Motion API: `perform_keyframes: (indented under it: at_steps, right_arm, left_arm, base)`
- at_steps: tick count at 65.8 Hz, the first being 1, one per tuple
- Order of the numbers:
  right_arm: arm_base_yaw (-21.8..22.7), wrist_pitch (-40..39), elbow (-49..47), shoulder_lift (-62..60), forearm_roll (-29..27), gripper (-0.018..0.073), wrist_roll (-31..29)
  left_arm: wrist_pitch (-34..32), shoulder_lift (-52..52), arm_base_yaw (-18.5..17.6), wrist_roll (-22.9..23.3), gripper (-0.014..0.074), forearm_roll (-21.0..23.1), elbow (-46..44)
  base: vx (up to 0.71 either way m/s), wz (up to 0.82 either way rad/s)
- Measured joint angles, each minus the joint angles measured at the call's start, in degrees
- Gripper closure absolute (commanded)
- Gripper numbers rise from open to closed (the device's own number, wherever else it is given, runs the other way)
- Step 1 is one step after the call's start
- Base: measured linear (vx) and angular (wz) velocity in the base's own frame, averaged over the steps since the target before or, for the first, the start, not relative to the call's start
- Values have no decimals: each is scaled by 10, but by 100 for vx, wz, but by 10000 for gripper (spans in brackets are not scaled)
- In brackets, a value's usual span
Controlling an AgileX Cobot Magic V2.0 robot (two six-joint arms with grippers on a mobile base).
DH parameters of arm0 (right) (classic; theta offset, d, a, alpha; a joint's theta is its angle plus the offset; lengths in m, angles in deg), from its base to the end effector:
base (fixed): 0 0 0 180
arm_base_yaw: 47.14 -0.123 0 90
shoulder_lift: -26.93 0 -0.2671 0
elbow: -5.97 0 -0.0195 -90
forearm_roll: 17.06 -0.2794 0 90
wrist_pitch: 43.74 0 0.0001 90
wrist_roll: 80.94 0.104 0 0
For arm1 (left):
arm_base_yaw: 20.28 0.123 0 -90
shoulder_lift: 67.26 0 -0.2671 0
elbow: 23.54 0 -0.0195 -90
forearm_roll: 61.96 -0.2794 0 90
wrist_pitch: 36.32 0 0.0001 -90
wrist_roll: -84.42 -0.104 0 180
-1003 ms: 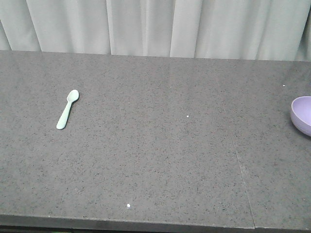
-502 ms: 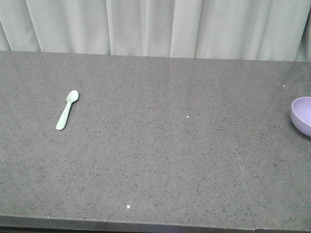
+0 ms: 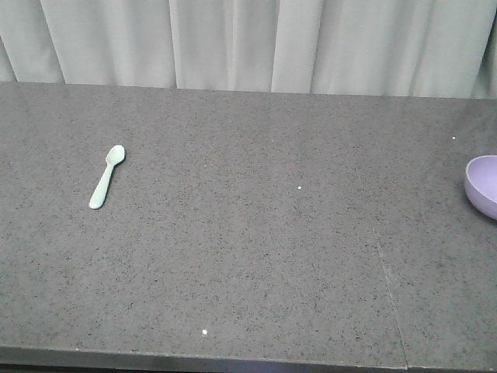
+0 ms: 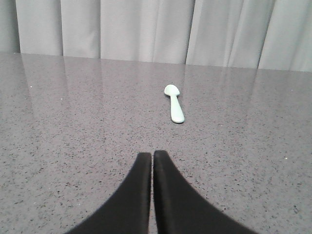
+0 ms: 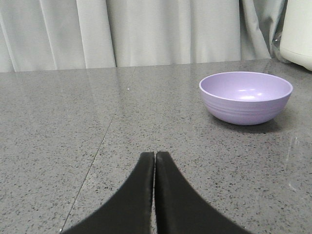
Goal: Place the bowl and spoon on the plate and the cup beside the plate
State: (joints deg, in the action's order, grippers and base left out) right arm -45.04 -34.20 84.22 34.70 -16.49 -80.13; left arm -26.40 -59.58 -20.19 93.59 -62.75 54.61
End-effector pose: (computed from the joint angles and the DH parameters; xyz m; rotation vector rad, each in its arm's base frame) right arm 0.1161 -0.0044 0.1878 0.0354 1.6675 -0.0258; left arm 0.1160 0.0004 0.1879 -0.1255 1.6675 -0.1075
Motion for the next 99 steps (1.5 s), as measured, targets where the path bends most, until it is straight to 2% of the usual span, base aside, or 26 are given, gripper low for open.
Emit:
perform_keyframes:
  at_steps: [99]
  right_arm:
    - [0,0,0,0,0,564,0]
  left_arm:
    - [0,0,0,0,602,0,0]
  base:
    - [0,0]
